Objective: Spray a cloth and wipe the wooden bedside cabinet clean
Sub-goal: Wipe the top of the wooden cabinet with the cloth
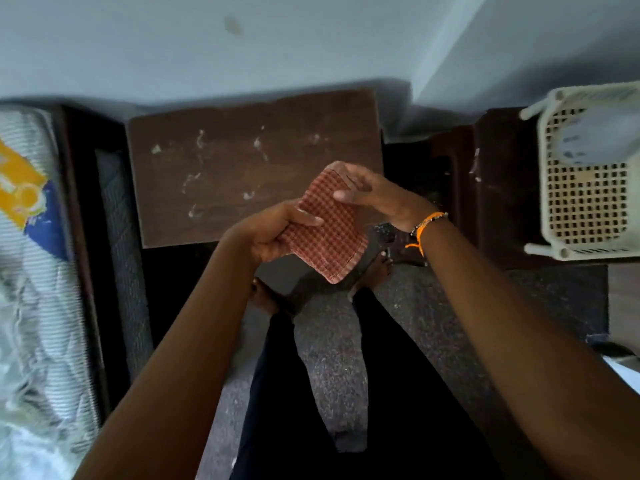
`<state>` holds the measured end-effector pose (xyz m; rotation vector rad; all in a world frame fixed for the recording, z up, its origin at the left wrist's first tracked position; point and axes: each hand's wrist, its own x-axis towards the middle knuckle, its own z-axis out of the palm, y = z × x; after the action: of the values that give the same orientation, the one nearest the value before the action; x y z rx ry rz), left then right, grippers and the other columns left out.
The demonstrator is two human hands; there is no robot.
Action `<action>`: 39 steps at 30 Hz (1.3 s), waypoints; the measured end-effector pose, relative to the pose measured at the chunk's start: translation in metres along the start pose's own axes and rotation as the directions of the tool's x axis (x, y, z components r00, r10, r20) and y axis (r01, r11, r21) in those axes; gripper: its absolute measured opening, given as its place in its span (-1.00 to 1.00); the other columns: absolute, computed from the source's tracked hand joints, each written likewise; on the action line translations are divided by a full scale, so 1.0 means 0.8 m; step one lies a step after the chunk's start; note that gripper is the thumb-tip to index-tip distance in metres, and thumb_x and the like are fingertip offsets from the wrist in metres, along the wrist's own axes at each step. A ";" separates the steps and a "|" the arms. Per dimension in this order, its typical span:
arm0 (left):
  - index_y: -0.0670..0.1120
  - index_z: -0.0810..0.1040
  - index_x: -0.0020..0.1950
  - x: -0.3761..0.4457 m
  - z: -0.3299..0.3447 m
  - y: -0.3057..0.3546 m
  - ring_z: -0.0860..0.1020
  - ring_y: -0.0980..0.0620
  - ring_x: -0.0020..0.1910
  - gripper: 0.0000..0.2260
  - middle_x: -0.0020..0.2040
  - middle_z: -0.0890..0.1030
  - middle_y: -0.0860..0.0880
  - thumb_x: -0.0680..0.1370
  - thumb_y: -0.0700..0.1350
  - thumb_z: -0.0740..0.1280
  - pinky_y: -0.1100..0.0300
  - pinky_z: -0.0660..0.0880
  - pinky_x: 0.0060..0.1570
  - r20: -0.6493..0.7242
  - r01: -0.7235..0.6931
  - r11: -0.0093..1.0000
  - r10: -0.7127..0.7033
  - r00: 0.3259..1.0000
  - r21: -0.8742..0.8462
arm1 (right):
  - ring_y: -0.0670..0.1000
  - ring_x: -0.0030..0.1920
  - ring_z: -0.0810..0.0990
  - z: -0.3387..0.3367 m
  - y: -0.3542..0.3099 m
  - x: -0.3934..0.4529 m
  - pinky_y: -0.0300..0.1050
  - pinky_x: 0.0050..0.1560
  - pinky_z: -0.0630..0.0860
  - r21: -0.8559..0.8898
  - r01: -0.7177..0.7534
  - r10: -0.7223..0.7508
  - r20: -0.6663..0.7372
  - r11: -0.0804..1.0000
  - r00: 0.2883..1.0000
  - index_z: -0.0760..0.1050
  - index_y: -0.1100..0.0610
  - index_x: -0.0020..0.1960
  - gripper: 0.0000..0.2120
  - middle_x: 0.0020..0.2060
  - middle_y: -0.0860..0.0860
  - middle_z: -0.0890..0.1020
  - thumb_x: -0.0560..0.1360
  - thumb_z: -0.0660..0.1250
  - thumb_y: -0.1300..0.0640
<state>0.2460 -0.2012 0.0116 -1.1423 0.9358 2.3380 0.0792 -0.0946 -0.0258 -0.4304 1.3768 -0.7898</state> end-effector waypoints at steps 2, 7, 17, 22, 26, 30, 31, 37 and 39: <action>-0.08 0.47 0.08 -0.012 -0.038 -0.016 0.57 -0.03 -0.05 -0.78 -0.02 0.59 -0.07 0.54 -0.33 0.18 0.20 0.59 -0.13 -0.025 0.010 0.999 -0.009 1.000 0.038 | -0.06 0.09 0.58 0.029 -0.001 0.020 -0.22 0.07 0.56 0.011 -0.059 0.058 0.075 0.998 0.995 0.44 0.14 0.20 -0.67 0.03 -0.05 0.59 0.46 0.38 0.18; -0.05 0.56 0.06 -0.034 -0.153 -0.060 0.56 -0.03 -0.02 -0.72 -0.02 0.61 -0.07 0.54 -0.34 0.16 0.07 0.49 0.05 -0.248 -0.069 0.987 0.103 0.963 0.142 | -0.18 -0.02 0.60 0.114 0.005 0.081 -0.36 0.01 0.52 -0.245 0.040 -0.028 0.054 0.969 0.998 0.44 0.28 0.18 -0.69 0.03 0.06 0.61 0.46 0.37 0.30; -0.15 0.51 0.24 -0.056 -0.342 -0.129 0.50 0.03 0.08 -0.75 0.10 0.55 -0.05 0.59 -0.22 0.18 0.46 0.47 -0.09 -0.558 0.008 0.945 0.187 0.808 0.328 | 0.00 -0.19 0.39 0.256 0.012 0.238 -0.15 -0.23 0.32 -0.805 0.274 -0.679 -0.204 0.527 0.705 0.43 0.23 -0.15 -0.85 -0.18 0.11 0.45 0.31 0.33 0.37; -0.04 0.49 0.28 -0.039 -0.397 -0.172 0.43 -0.12 0.29 -0.62 0.31 0.44 -0.11 0.47 -0.02 0.28 0.00 0.33 0.35 -0.590 0.149 0.896 0.143 0.795 0.418 | 0.17 0.14 0.42 0.289 0.088 0.289 0.08 0.12 0.42 -0.911 0.050 -0.341 -0.102 0.410 0.935 0.55 0.14 0.02 -0.74 0.02 0.10 0.51 0.36 0.44 0.10; -0.08 0.23 0.43 -0.036 -0.410 -0.184 0.17 -0.18 0.38 -0.53 0.42 0.13 -0.13 0.55 -0.10 0.25 0.04 0.14 0.37 -0.687 0.219 0.847 0.213 0.695 0.484 | 0.19 0.38 0.30 0.303 0.100 0.307 0.16 0.39 0.25 -0.923 0.017 -0.460 -0.175 0.384 0.870 0.38 0.22 0.33 -0.58 0.29 0.16 0.43 0.50 0.30 0.15; -0.18 -0.01 0.51 -0.024 -0.421 -0.196 0.07 -0.17 0.46 -0.35 0.50 -0.03 -0.16 0.51 -0.23 0.25 0.07 0.16 0.37 -0.776 0.156 0.867 0.327 0.539 0.474 | 0.18 0.53 -0.03 0.311 0.113 0.341 0.17 0.48 -0.14 -0.948 -0.092 -0.457 -0.230 0.303 0.859 0.04 0.19 0.51 -0.38 0.52 0.15 0.08 0.54 0.18 0.03; -0.19 -0.05 0.52 -0.019 -0.426 -0.200 0.05 -0.16 0.48 -0.33 0.52 -0.05 -0.15 0.49 -0.27 0.23 0.08 0.16 0.38 -0.784 0.147 0.877 0.319 0.532 0.457 | 0.20 0.52 -0.05 0.314 0.122 0.349 0.18 0.48 -0.15 -0.951 -0.138 -0.452 -0.256 0.277 0.855 -0.01 0.19 0.52 -0.36 0.52 0.18 0.03 0.55 0.11 -0.04; -0.16 0.09 0.50 -0.007 -0.449 -0.224 0.23 -0.08 0.43 -0.35 0.47 0.16 -0.10 0.43 -0.38 0.19 0.23 0.28 0.20 -0.786 0.040 0.882 0.398 0.473 0.470 | 0.28 0.50 -0.01 0.362 0.147 0.386 0.29 0.44 -0.04 -0.942 -0.261 -0.468 -0.331 0.210 0.819 0.00 0.13 0.52 -0.37 0.49 0.29 0.04 0.55 0.01 -0.14; -0.16 0.15 0.48 -0.011 -0.456 -0.231 0.25 -0.06 0.42 -0.36 0.44 0.24 -0.11 0.40 -0.41 0.17 0.33 0.18 0.22 -0.783 0.002 0.875 0.433 0.446 0.484 | 0.28 0.50 0.01 0.395 0.139 0.404 0.28 0.44 -0.03 -0.961 -0.180 -0.496 -0.262 0.208 0.827 0.03 0.11 0.52 -0.37 0.49 0.28 0.06 0.54 0.05 -0.14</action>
<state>0.5590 -0.3269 -0.2194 -2.1697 1.9288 1.3852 0.4127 -0.3036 -0.2743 -1.5113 2.3555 -0.0056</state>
